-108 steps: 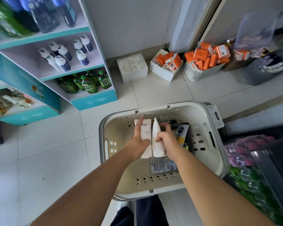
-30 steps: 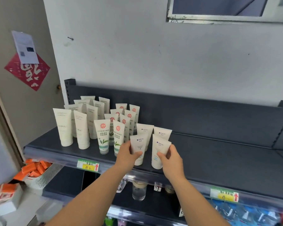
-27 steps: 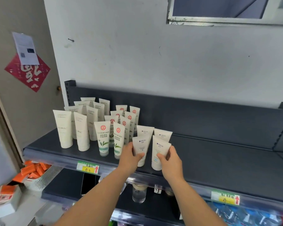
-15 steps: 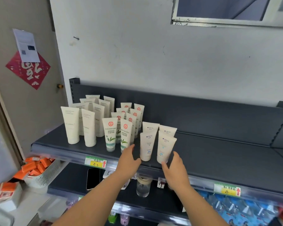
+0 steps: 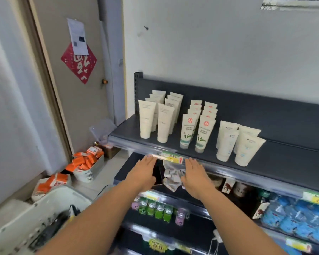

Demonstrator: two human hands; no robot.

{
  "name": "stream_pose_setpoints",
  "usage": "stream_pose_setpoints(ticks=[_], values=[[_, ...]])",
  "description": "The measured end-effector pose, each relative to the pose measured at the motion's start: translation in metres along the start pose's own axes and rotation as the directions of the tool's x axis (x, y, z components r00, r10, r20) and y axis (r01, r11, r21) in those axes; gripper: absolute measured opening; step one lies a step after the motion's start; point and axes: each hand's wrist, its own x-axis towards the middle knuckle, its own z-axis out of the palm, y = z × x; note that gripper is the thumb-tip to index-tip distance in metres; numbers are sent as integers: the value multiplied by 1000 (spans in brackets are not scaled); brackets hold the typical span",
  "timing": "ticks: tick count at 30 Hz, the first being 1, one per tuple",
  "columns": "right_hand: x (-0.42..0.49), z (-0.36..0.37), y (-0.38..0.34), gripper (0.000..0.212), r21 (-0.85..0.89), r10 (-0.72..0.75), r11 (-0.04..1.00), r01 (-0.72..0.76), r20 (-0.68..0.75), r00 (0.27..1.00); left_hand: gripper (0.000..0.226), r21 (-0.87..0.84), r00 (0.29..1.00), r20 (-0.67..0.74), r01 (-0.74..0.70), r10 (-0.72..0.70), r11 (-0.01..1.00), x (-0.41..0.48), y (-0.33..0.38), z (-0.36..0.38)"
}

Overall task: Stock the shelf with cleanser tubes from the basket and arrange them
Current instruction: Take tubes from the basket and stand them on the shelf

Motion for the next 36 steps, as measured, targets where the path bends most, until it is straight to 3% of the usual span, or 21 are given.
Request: stream_pose_setpoints(ticks=[7, 12, 19, 24, 36], values=[[28, 33, -135, 62, 32, -189, 981, 191, -49, 981, 75, 65, 989, -12, 149, -148, 987, -63, -140, -25], [42, 51, -223, 65, -50, -292, 955, 292, 13, 956, 75, 56, 964, -29, 265, -264, 962, -112, -223, -34], [63, 81, -320, 66, -23, -474, 880, 475, 50, 879, 73, -19, 900, -35, 435, -435, 900, -161, -307, -24], [85, 105, -366, 66, -7, -561, 824, 566, 122, 819, 74, -83, 847, -8, 529, -531, 845, -182, -341, -13], [137, 215, -407, 67, 116, -691, 689, 715, 401, 601, 74, -177, 627, 121, 777, -770, 604, -188, -395, 53]])
